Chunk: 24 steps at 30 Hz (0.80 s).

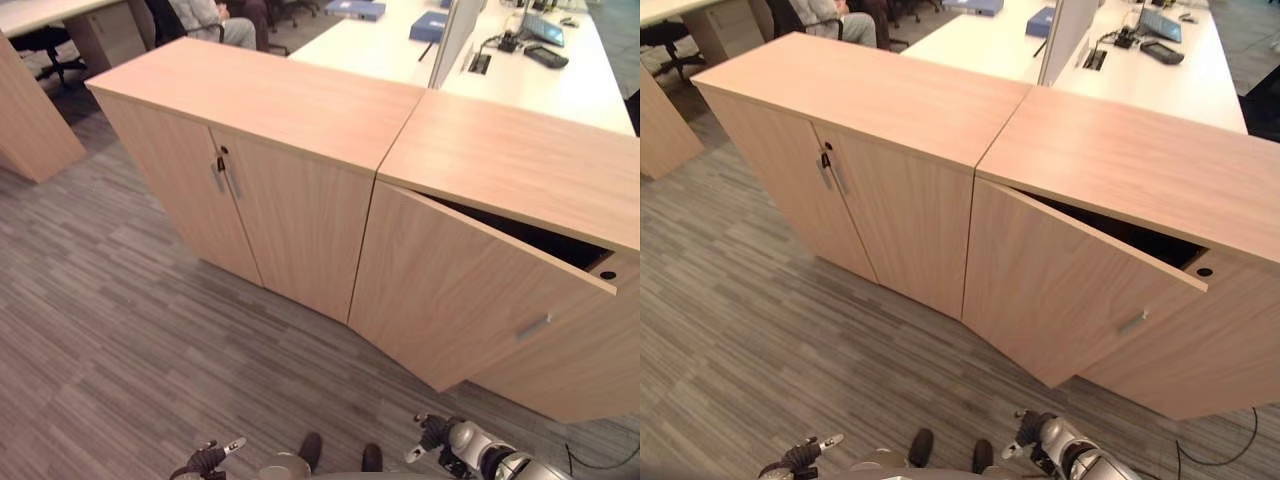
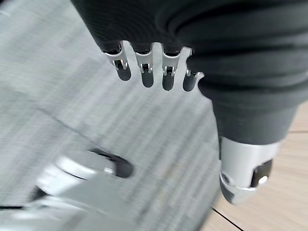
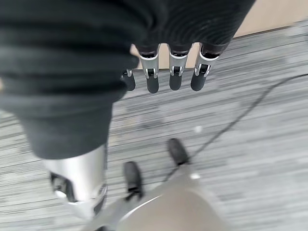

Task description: Put the empty folder in the office cabinet

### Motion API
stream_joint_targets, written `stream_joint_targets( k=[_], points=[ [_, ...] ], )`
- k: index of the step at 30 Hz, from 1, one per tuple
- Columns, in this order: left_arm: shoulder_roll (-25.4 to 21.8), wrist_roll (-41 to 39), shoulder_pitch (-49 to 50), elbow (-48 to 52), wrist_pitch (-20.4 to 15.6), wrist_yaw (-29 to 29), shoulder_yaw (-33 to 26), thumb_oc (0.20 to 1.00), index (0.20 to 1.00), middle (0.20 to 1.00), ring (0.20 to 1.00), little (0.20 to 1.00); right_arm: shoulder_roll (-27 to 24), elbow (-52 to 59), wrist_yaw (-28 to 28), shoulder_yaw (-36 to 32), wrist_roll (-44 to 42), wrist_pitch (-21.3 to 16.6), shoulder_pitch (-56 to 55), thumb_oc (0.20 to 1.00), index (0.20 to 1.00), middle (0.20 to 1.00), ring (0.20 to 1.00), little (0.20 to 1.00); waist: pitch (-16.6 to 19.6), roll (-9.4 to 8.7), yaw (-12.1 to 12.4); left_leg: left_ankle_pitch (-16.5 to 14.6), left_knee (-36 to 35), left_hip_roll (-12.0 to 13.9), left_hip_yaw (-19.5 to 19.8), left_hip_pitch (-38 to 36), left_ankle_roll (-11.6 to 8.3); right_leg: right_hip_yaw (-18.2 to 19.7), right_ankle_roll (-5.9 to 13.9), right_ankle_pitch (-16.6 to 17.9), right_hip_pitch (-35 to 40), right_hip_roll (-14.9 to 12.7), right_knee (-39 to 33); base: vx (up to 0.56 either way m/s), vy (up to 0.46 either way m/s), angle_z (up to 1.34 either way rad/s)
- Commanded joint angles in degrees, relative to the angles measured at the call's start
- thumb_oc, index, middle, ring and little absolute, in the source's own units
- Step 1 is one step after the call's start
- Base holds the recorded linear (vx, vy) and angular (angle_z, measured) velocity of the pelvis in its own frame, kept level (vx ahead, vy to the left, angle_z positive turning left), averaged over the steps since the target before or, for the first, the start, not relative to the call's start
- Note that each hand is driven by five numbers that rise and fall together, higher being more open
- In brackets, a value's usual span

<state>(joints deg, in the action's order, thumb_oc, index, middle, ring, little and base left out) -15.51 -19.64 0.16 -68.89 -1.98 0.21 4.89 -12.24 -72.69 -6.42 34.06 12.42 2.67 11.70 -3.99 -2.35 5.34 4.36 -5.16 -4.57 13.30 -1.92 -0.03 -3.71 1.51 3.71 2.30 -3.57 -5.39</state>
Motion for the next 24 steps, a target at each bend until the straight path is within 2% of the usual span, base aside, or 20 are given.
stream_joint_targets(
  k=[1,5,6,11,20,24],
  points=[
    [-1.05,-1.65,-3.42,-0.36,-1.8,-1.06,1.94,1.0,1.0,1.0,1.0,1.0,-0.96,-2.7,0.26,0.6,-0.55,0.58,0.52,1.0,1.0,1.0,1.0,1.0,1.1,-2.29,-0.65,-7.49,3.66,-0.22,2.12,0.28,0.56,-2.46,4.15,-4.34,3.0,-0.4,0.53,0.05,0.11,-0.02],
    [-0.91,0.58,-4.4,0.71,-1.86,-1.81,5.01,1.0,1.0,1.0,1.0,1.0,-0.53,-2.72,0.28,0.46,-0.35,0.53,0.18,1.0,1.0,1.0,1.0,1.0,1.13,-2.22,-1.1,-7.92,3.81,-0.69,1.5,-0.38,1.15,-1.99,4.37,-4.84,3.03,-1.16,2.15,0.02,0.099,-0.04],
    [-0.65,5.01,-4.98,0.3,-1.99,-2.31,8.0,1.0,1.0,1.0,1.0,1.0,-0.18,-2.56,0.2,0.55,0.15,0.56,-0.27,1.0,1.0,1.0,1.0,1.0,1.22,-1.96,-1.5,-8.37,3.88,-0.96,0.84,-0.72,1.7,-1.6,4.72,-4.88,2.52,-1.57,3.14,0.01,0.097,-0.09],
    [-0.71,12.43,-4.56,1.54,-2.31,-3.06,12.83,1.0,1.0,1.0,1.0,1.0,-0.76,-1.59,0.13,0.4,1.09,0.17,-0.74,1.0,1.0,1.0,1.0,1.0,1.57,-1.31,-2.53,-8.9,3.6,-1.33,-0.97,-1.57,2.79,0.02,5.62,-4.64,1.72,-2.2,4.15,0.02,0.105,-0.24],
    [-3.55,19.49,-4.15,5.64,-4.5,-0.06,14.86,1.0,1.0,1.0,1.0,1.0,-2.6,-0.31,1.46,-3.72,-1.96,-0.87,-3.16,1.0,1.0,1.0,1.0,1.0,0.17,-1.12,-3.97,-8.64,2.91,-1.96,-2.91,-1.89,3.98,1.72,7.13,-4.63,-1.42,-3.36,8.44,-0.03,0.073,-0.18],
    [-3.72,22.26,-3.92,4.59,-5.16,0.61,15.99,1.0,1.0,1.0,1.0,1.0,-2.95,-1.3,2.25,-5.83,-3.84,-1.24,-5.54,1.0,1.0,1.0,1.0,1.0,0.26,-0.84,-4.94,-8.49,1.75,-2.04,-4.04,-2.37,4.2,2.67,7.66,-3.35,-1.83,-3.7,7.35,-0.02,0.04,-0.12]
  ],
)
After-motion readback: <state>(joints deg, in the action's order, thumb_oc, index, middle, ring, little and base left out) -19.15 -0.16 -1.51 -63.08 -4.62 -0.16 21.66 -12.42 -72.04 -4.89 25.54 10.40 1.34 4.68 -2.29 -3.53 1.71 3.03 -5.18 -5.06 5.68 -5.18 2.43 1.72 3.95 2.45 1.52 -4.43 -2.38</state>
